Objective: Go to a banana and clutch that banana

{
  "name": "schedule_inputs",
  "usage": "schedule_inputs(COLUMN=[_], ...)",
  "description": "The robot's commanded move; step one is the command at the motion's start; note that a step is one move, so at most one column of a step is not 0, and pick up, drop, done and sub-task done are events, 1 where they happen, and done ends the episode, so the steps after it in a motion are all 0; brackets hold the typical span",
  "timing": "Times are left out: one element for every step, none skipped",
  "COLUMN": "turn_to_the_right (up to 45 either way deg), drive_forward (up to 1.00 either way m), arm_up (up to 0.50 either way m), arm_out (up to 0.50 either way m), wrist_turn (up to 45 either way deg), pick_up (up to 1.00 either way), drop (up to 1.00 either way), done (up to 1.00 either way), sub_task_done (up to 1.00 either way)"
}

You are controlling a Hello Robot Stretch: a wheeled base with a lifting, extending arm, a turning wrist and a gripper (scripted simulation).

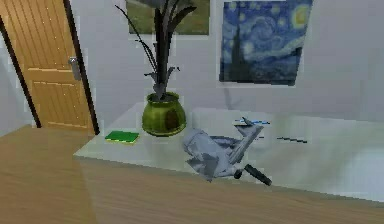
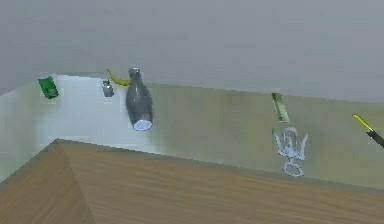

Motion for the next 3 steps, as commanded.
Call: schedule_inputs(turn_to_the_right=[-15.0,45.0,15.0], drive_forward=[0.0,0.0,0.0], arm_up=[0.0,0.0,0.0], arm_out=[0.0,0.0,0.0], wrist_turn=[0.0,0.0,0.0], pick_up=[0.0,0.0,0.0], drop=[0.0,0.0,0.0], done=[0.0,0.0,0.0], sub_task_done=[0.0,0.0,0.0])
